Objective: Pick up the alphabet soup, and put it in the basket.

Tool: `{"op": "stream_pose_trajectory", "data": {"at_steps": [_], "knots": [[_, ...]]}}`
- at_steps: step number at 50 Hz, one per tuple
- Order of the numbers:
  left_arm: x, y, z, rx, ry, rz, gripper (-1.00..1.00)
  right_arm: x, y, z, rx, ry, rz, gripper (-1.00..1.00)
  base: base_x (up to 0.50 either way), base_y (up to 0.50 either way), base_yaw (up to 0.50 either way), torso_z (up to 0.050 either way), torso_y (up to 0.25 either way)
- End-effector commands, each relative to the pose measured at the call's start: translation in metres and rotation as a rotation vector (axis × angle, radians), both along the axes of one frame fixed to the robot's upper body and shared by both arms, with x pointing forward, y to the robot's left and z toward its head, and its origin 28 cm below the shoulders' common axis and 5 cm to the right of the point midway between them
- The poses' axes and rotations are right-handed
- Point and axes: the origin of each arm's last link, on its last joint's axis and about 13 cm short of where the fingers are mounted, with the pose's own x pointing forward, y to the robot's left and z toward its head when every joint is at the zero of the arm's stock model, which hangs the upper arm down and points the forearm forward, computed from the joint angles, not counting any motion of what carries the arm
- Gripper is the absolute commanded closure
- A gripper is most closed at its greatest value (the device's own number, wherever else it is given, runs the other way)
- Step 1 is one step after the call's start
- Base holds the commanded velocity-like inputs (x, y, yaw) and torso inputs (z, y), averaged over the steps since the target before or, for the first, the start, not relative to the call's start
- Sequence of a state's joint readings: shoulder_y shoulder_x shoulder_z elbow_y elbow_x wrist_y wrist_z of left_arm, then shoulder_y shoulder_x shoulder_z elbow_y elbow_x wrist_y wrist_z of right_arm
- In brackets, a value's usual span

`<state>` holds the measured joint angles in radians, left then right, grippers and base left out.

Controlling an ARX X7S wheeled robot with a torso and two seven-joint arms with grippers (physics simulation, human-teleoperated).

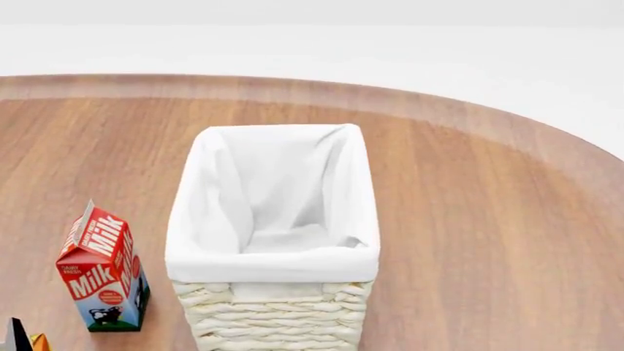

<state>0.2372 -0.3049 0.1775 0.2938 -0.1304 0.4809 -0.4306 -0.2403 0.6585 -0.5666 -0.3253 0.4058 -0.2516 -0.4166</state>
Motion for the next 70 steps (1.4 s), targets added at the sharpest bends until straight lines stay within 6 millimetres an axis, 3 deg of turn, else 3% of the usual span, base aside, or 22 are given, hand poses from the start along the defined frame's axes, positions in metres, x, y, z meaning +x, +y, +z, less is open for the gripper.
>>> {"op": "stream_pose_trajectory", "data": {"at_steps": [1, 70], "knots": [[0.000, 0.000, 0.000, 0.001, 0.000, -0.002, -1.00, -0.004, 0.001, -0.001, -0.017, 0.005, 0.028, -1.00, 0.00, 0.00, 0.00, 0.000, 0.000], [-0.001, -0.001, 0.000, 0.005, -0.006, 0.003, -1.00, -0.004, 0.010, -0.021, -0.228, -0.048, -0.022, -1.00, 0.00, 0.00, 0.00, 0.000, 0.000]]}}
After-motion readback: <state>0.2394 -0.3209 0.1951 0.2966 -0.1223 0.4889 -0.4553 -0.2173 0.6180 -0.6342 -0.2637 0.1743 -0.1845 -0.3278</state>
